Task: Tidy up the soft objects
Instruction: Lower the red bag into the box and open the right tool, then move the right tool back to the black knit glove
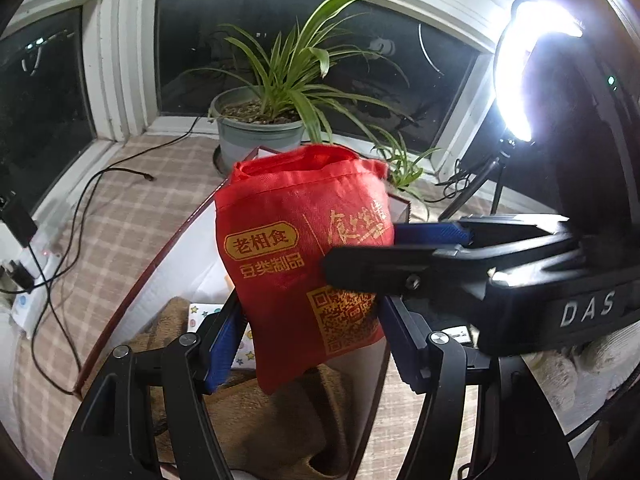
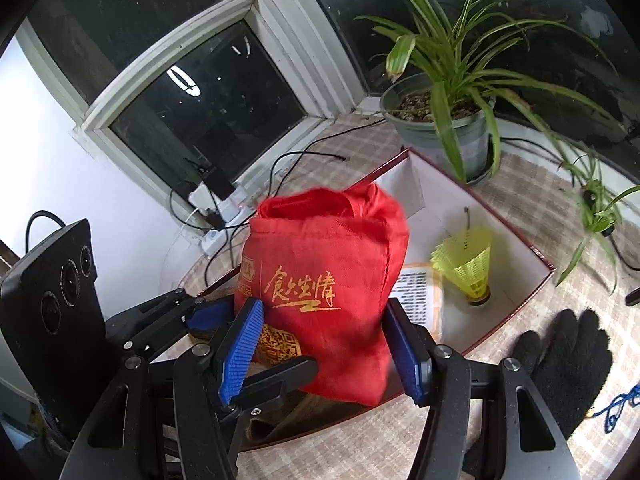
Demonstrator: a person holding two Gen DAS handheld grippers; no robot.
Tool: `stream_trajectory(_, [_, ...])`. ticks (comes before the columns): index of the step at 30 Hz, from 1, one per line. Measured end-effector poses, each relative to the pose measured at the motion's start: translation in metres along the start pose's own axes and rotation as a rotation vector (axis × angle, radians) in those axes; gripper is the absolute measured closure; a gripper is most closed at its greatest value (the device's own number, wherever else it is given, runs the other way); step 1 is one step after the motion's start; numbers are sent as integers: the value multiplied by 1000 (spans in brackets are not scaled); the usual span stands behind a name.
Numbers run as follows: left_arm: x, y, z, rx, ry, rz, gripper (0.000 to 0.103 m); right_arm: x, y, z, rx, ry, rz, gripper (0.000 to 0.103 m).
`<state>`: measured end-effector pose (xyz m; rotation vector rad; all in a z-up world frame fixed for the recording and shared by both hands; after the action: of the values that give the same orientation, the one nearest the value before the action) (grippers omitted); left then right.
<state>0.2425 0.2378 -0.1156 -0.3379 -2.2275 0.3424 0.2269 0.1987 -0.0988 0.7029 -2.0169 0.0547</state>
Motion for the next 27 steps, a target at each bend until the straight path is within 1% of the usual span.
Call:
stream_trajectory(3, [0, 5, 2, 13, 2, -6, 39, 3, -6, -3, -2, -15, 30, 45])
stream_trajectory(8, [5, 9, 2, 39, -11, -5, 39, 12, -15, -5, -22, -30, 32, 45])
stream_trajectory(15, [9, 2, 1, 51, -20, 6, 39, 22, -23, -1, -37, -36, 34, 44])
stream_trajectory(20, [11, -10, 4, 50, -20, 37, 39, 32, -36, 7, -59, -42, 44, 42])
stream_trajectory(24, [14, -27, 6, 43, -25, 70, 39, 49, -56, 17, -86, -55, 61, 38])
stream_trajectory(25, [14, -31, 6, 45, -25, 80, 37, 53, -61, 19, -93, -57, 65, 37])
stream_trajectory(27, [15, -39, 8, 47, -20, 97, 37, 66, -74, 27, -113, -64, 78, 36])
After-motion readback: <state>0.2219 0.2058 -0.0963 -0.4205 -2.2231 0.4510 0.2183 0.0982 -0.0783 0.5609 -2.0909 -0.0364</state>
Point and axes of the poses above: each gripper's, at about its wrist camera, not at the fingertips, and x roughly against the way its jaws point, y to its left, z to its underside, the point moved 6 cm from there along -x, roughly the way its jaws point, and after that the axes turned 13 degrees about z, right-handed, at the moved point
